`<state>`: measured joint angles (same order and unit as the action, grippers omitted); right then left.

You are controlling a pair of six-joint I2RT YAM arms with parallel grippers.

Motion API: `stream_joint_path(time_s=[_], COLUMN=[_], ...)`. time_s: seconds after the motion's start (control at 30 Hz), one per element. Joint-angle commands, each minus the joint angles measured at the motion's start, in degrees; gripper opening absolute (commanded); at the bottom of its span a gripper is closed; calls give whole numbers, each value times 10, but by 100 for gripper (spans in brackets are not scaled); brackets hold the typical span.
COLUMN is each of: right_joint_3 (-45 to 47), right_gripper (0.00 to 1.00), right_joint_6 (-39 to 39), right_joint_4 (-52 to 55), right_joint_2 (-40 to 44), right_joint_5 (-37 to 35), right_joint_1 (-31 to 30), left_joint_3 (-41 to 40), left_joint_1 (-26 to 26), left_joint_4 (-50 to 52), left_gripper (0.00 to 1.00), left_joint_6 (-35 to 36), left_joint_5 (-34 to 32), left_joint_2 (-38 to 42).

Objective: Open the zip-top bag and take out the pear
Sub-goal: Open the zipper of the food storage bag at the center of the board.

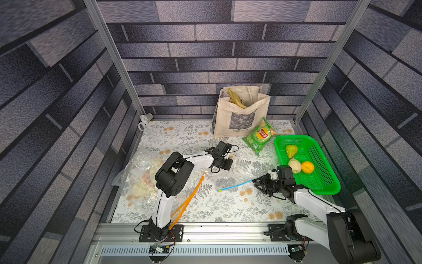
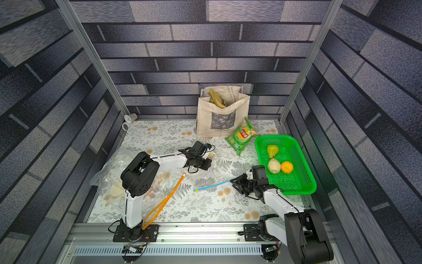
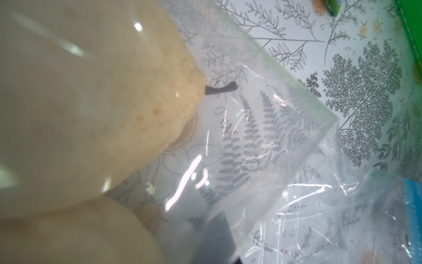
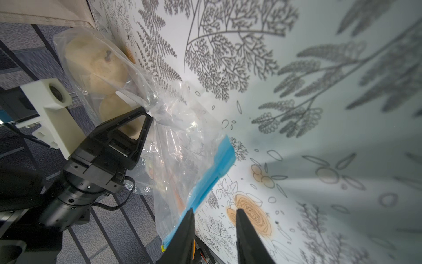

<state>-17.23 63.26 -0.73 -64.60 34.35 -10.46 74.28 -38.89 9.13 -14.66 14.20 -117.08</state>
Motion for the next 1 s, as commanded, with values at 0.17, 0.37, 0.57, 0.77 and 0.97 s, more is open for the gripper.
stream_joint_path(time_s=[0.17,0.37,0.57,0.77,0.97], right_joint_3=[9,10,6,-1,-1], right_gripper=[33,34,34,34,33], right_joint_6=[12,14,22,26,27], right_joint_4=[-6,-11,-30,-32,-25], right_joint_2=[-4,-9,-25,-33,-29], right_joint_5=[-20,-30,-31,-42,-45], right_joint_1=[3,3,2,2,2], left_joint_3=[-34,-34,-33,-35,-36], left_joint_1=[0,1,1,2,2], left_joint_4=[90,90,91,92,91], left_gripper=[0,0,0,0,0], left_joint_6=[-10,-10,-9,-8,-8], left_joint_5=[-29,-29,-29,-29,-29], left_joint_2=[-44,-43,-44,-42,-41])
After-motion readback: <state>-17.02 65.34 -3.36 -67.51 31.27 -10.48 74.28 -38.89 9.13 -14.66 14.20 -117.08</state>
